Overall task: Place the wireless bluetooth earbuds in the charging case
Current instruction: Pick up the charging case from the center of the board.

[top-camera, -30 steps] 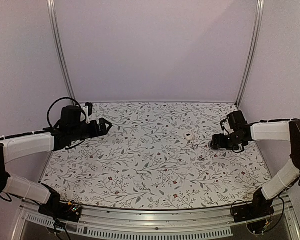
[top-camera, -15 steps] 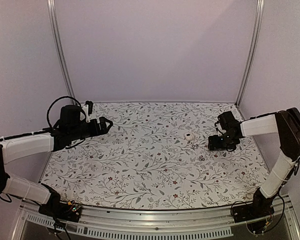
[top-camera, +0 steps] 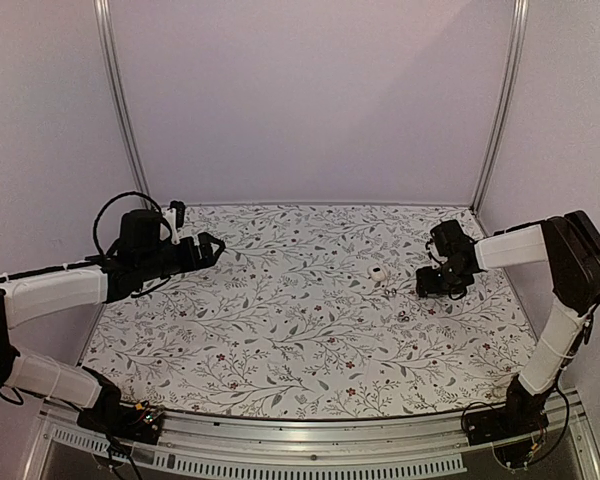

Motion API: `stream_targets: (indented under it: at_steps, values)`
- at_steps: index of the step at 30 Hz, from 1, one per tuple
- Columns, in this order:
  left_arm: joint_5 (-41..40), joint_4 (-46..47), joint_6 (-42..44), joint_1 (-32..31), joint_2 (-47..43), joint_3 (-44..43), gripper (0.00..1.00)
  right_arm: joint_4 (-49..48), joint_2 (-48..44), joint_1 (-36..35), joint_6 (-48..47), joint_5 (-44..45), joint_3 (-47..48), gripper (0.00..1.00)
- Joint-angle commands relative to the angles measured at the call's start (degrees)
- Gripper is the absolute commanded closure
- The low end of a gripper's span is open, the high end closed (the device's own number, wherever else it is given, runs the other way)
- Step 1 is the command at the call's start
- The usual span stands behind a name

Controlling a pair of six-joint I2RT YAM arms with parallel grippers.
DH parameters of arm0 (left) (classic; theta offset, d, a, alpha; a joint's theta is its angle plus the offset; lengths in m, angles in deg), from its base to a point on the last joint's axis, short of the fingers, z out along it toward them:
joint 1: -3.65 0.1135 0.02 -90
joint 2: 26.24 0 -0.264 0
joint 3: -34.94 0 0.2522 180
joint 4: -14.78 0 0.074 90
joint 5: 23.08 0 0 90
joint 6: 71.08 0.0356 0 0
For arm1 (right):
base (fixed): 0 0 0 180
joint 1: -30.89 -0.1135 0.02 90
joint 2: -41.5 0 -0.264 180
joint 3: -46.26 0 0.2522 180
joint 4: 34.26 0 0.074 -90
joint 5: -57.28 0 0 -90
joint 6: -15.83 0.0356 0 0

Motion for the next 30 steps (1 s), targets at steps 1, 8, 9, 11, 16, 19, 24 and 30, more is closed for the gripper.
stream_targets:
  at_steps: [1,8,9,11,16,19,24,30]
  values:
    - [-0.85,0.20,0.24,-0.71,-1.20,0.24,0.00,-0.05,-0.28,-0.51,-0.54,-2.10,-0.54,0.33]
    - [-0.52,0.76,0.27,-0.67,-0.71,0.11,0.00,0.37,-4.38,-0.51,-2.21,-3.36,-0.71,0.40]
    - [-0.48,0.81,0.30,-0.68,-0.69,0.08,0.00,0.62,-4.77,-0.47,-2.29,-3.53,-0.45,0.40]
    - [-0.31,0.89,0.27,-0.64,-0.60,0.07,0.00,1.01,-5.61,-0.50,-2.47,-4.42,0.07,0.41]
    - [-0.01,0.70,0.22,-0.71,-0.30,0.20,0.00,0.20,-8.87,-3.06,-4.41,-8.48,0.70,0.43]
    - [1.16,0.70,-0.12,-0.71,-0.56,1.06,0.00,-0.98,-10.43,-8.11,-7.13,-11.22,1.71,0.42]
    - [4.51,1.48,-1.42,-0.64,-2.01,3.25,0.00,-3.45,-8.31,-18.06,-10.93,-16.19,5.04,0.42]
    - [13.61,5.57,-1.75,-1.00,-3.98,7.56,0.00,-5.39,-4.03,-27.69,-16.66,-18.58,9.39,0.44]
